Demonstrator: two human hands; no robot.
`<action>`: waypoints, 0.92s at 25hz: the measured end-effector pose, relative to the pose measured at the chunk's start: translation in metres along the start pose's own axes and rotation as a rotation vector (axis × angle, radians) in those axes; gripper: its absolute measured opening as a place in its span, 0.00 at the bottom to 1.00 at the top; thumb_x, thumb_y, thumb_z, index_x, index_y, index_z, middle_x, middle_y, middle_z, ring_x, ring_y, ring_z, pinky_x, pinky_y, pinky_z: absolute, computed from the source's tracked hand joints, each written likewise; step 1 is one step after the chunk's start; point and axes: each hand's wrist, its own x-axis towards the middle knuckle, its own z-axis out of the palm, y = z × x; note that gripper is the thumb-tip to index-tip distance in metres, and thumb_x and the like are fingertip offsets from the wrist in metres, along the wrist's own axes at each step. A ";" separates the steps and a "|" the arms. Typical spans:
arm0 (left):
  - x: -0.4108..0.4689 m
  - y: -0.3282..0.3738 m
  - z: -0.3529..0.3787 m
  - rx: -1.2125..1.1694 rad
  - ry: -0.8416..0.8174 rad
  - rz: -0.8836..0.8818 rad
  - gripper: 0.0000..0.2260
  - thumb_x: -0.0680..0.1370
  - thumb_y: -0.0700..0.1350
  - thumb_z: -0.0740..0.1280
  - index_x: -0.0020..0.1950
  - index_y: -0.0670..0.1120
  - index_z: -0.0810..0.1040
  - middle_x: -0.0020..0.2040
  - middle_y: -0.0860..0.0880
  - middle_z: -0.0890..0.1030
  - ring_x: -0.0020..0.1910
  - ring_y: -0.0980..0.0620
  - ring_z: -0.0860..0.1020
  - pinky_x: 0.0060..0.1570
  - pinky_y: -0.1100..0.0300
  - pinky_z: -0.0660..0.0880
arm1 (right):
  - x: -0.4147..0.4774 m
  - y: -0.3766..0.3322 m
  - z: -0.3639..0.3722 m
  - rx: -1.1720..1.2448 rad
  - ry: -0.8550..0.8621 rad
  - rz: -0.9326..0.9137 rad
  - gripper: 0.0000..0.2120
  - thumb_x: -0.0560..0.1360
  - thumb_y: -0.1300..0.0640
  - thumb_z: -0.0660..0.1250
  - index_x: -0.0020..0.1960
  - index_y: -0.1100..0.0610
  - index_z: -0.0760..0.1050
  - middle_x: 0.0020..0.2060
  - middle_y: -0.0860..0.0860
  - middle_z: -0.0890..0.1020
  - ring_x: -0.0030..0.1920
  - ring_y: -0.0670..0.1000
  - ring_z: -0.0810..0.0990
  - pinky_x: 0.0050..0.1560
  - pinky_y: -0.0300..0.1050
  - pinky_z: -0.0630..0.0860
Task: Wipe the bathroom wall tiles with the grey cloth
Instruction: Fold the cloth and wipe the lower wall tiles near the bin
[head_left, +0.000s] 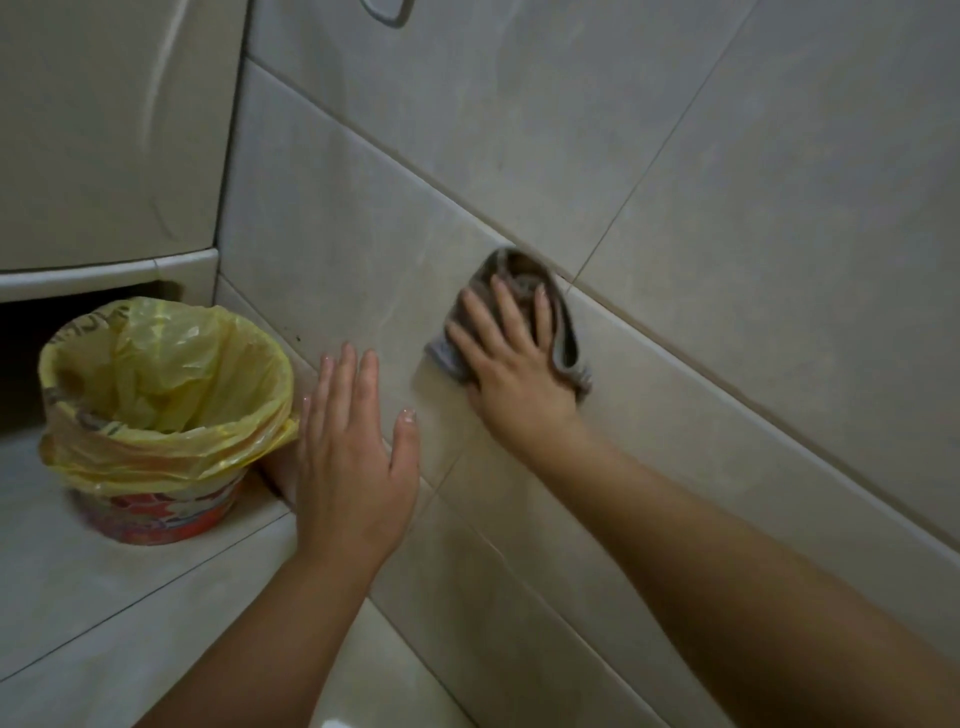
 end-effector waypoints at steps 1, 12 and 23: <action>-0.001 0.003 0.000 -0.002 -0.009 0.009 0.29 0.79 0.54 0.51 0.79 0.45 0.58 0.80 0.46 0.57 0.79 0.49 0.51 0.77 0.48 0.51 | 0.017 0.010 -0.005 -0.026 0.044 0.037 0.28 0.71 0.51 0.68 0.70 0.53 0.72 0.74 0.56 0.66 0.75 0.63 0.59 0.73 0.63 0.34; -0.001 -0.027 -0.012 0.096 -0.010 -0.015 0.29 0.79 0.55 0.51 0.79 0.45 0.58 0.80 0.47 0.57 0.80 0.50 0.51 0.77 0.47 0.53 | -0.020 -0.102 0.067 -0.036 -0.316 -0.250 0.28 0.78 0.55 0.48 0.78 0.53 0.55 0.79 0.56 0.51 0.77 0.61 0.42 0.66 0.68 0.27; -0.008 -0.024 -0.013 0.107 -0.094 0.037 0.29 0.79 0.54 0.50 0.80 0.46 0.56 0.80 0.47 0.56 0.80 0.51 0.49 0.78 0.48 0.49 | -0.087 -0.039 0.028 0.197 -0.062 0.047 0.27 0.75 0.60 0.56 0.74 0.56 0.67 0.76 0.56 0.63 0.78 0.59 0.49 0.75 0.62 0.37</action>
